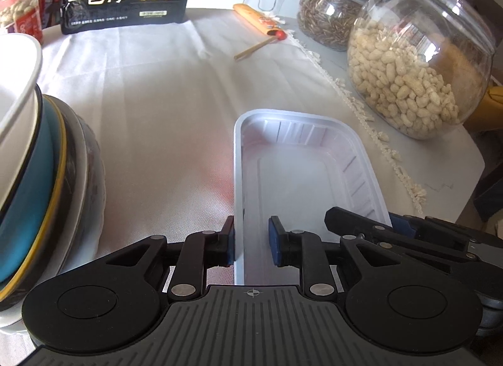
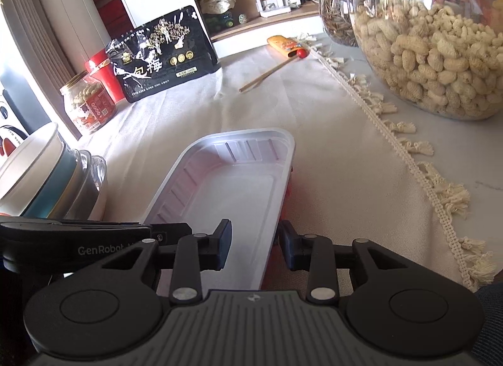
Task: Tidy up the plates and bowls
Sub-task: 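Lift the tray with both grippers and carry it over the bowl stack, then lower the tray onto the top of the bowl stack with both grippers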
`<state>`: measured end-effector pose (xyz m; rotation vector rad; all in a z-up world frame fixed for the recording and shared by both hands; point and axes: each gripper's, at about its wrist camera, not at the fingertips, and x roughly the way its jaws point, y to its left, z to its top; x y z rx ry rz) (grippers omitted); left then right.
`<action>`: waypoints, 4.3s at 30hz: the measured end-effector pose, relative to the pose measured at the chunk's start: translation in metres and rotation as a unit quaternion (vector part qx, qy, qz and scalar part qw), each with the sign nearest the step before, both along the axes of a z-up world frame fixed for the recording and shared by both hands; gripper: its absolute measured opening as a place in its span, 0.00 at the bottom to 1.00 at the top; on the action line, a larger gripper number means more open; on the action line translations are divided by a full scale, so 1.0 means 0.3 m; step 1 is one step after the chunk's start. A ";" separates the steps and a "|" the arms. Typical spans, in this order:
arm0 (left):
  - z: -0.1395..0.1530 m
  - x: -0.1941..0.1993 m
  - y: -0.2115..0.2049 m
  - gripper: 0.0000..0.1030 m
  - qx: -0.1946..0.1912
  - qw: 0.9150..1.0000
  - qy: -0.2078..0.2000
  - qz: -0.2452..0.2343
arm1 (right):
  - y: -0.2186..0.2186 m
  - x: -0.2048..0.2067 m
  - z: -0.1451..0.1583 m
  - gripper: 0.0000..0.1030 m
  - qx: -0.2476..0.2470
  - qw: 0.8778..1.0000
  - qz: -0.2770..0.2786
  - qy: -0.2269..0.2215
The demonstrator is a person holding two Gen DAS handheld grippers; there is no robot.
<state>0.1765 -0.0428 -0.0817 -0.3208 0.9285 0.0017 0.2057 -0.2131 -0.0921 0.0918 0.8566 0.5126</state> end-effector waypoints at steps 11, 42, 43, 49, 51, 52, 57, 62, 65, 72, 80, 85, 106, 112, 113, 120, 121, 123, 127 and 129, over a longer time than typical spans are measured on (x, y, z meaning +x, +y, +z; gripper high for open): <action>0.586 -0.247 0.284 0.24 0.050 0.981 -0.179 0.062 | 0.245 -0.115 0.563 0.32 0.098 0.973 0.082 -0.193; 0.375 -0.424 0.655 0.20 -0.009 0.987 -0.089 0.134 | 0.614 -0.185 0.321 0.32 0.037 0.987 0.137 -0.076; 0.376 -0.424 0.657 0.20 -0.017 0.987 -0.091 0.134 | 0.613 -0.184 0.319 0.32 0.038 0.987 0.135 -0.076; 0.369 -0.409 0.633 0.20 -0.031 0.988 -0.085 0.122 | 0.614 -0.191 0.311 0.32 0.038 0.988 0.136 -0.068; 0.367 -0.411 0.634 0.20 -0.028 0.988 -0.084 0.127 | 0.618 -0.201 0.313 0.32 0.037 0.987 0.141 -0.071; 0.367 -0.413 0.640 0.20 -0.026 0.988 -0.083 0.131 | 0.618 -0.202 0.317 0.32 0.037 0.987 0.142 -0.072; 0.363 -0.413 0.655 0.20 -0.008 0.986 -0.076 0.149 | 0.621 -0.214 0.328 0.32 0.040 0.985 0.149 -0.077; 0.368 -0.421 0.671 0.20 -0.018 0.985 -0.078 0.153 | 0.627 -0.213 0.321 0.32 0.035 0.985 0.152 -0.075; 0.380 -0.429 0.675 0.20 -0.025 0.984 -0.084 0.155 | 0.620 -0.206 0.323 0.32 0.038 0.985 0.150 -0.073; 0.403 -0.442 0.656 0.20 -0.028 0.985 -0.089 0.148 | 0.598 -0.213 0.341 0.32 0.049 0.985 0.151 -0.074; 0.402 -0.443 0.630 0.20 -0.025 0.986 -0.088 0.141 | 0.596 -0.223 0.343 0.32 0.049 0.984 0.153 -0.075; 0.390 -0.435 0.620 0.20 -0.020 0.987 -0.079 0.137 | 0.597 -0.226 0.338 0.32 0.046 0.984 0.154 -0.074; 0.394 -0.455 0.602 0.20 -0.010 0.986 -0.080 0.143 | 0.589 -0.239 0.341 0.32 0.038 0.986 0.142 -0.080; 0.395 -0.466 0.599 0.20 -0.008 0.985 -0.078 0.151 | 0.580 -0.244 0.341 0.32 0.039 0.986 0.140 -0.082; 0.392 -0.465 0.597 0.20 -0.009 0.986 -0.076 0.150 | 0.579 -0.244 0.340 0.32 0.039 0.986 0.140 -0.082; 0.378 -0.468 0.595 0.20 -0.014 0.986 -0.064 0.154 | 0.574 -0.254 0.340 0.32 0.038 0.986 0.142 -0.083; 0.378 -0.468 0.594 0.20 -0.013 0.986 -0.063 0.153 | 0.574 -0.254 0.340 0.32 0.038 0.986 0.142 -0.083; 0.378 -0.469 0.590 0.20 -0.012 0.986 -0.061 0.151 | 0.574 -0.254 0.340 0.32 0.038 0.986 0.142 -0.083; 0.375 -0.469 0.580 0.20 -0.011 0.987 -0.058 0.147 | 0.574 -0.255 0.341 0.32 0.038 0.986 0.142 -0.083; 0.376 -0.470 0.576 0.20 -0.011 0.988 -0.057 0.145 | 0.575 -0.255 0.341 0.32 0.039 0.986 0.143 -0.083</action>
